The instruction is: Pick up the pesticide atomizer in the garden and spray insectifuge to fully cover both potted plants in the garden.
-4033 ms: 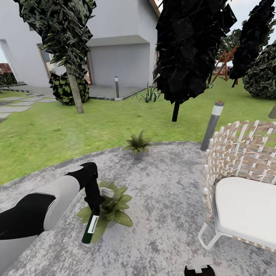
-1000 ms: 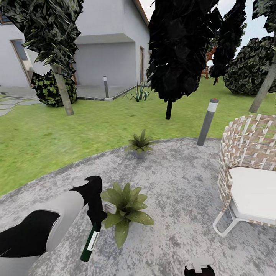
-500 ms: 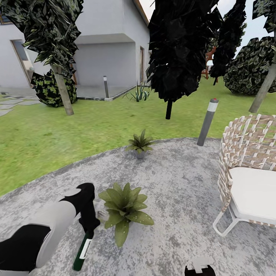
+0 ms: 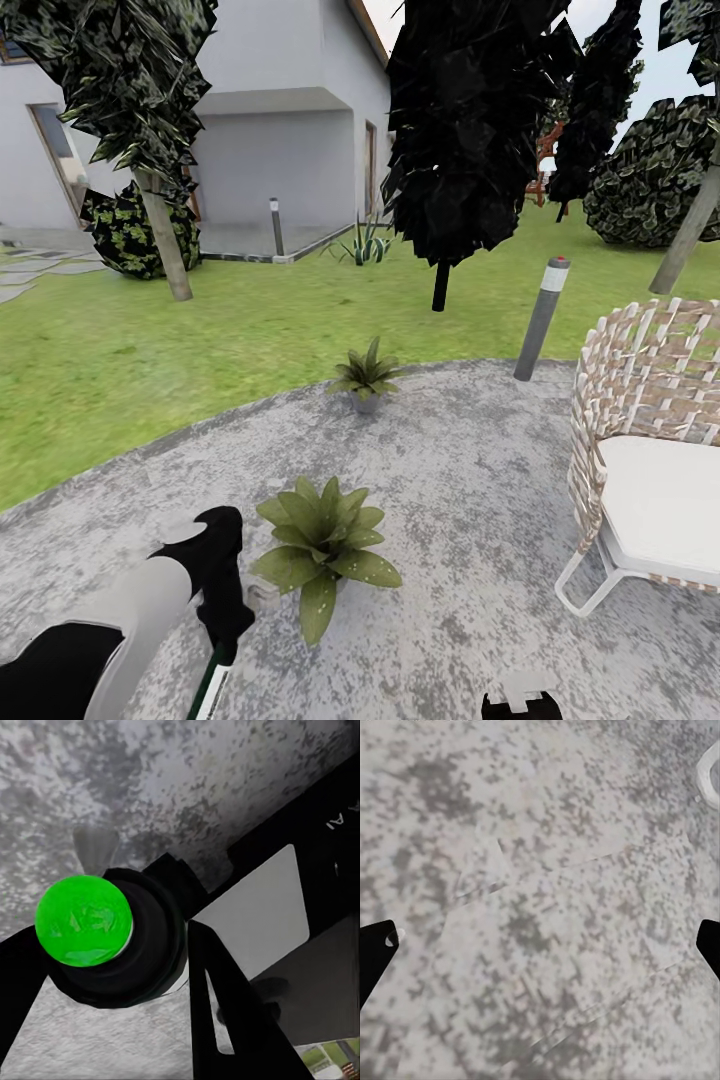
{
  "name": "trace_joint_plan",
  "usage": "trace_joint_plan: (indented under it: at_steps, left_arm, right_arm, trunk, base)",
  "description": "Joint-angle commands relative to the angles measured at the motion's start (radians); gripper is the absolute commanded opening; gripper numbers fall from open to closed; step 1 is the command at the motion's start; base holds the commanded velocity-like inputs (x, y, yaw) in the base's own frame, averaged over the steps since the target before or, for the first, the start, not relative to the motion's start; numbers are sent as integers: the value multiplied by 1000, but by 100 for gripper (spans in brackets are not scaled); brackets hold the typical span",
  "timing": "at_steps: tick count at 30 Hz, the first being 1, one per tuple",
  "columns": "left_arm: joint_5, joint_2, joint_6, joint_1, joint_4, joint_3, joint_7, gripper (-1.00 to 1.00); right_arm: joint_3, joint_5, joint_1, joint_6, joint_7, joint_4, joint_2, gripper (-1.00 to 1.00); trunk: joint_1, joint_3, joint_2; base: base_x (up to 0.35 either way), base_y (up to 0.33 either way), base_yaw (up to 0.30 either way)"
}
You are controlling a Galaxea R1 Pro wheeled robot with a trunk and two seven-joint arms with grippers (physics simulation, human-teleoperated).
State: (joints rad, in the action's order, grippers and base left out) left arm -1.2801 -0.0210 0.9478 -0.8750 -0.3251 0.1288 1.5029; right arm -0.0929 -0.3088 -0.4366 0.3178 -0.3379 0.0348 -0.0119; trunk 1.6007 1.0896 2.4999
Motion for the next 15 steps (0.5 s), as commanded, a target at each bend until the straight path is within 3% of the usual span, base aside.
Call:
trace_joint_plan:
  at_steps: [1,2,4,6,8,11,15]
  left_arm:
    - [-4,17,11,0,-8,5,8,-100]
    - [0,45,11,2,-20,6,7,-100]
    - [2,61,11,15,-30,7,6,-100]
    - [2,55,11,33,-35,7,5,-100]
    - [3,26,11,58,-48,6,5,-100]
    - [4,9,11,76,-86,6,5,-100]
    - [4,6,11,92,-142,6,5,-100]
  right_arm:
    - [-8,-10,-1,3,-3,-1,0,100]
    - [-8,-10,-1,3,-4,-1,0,100]
    - [-8,-10,-1,3,-4,-1,0,100]
    - [-8,-10,-1,3,-4,-1,0,100]
    - [-8,-10,-1,3,-4,-1,0,100]
    - [-8,-10,-1,3,-3,-1,0,100]
    - [-8,-10,-1,3,-3,-1,0,100]
  trunk:
    - [0,1,0]
    - [0,1,0]
    - [0,1,0]
    - [0,1,0]
    - [0,1,0]
    - [0,1,0]
    - [0,1,0]
  base:
    - [0,0,0]
    - [0,0,0]
    - [0,0,0]
    - [0,0,0]
    - [0,0,0]
    - [-39,0,0]
    - [-259,1,0]
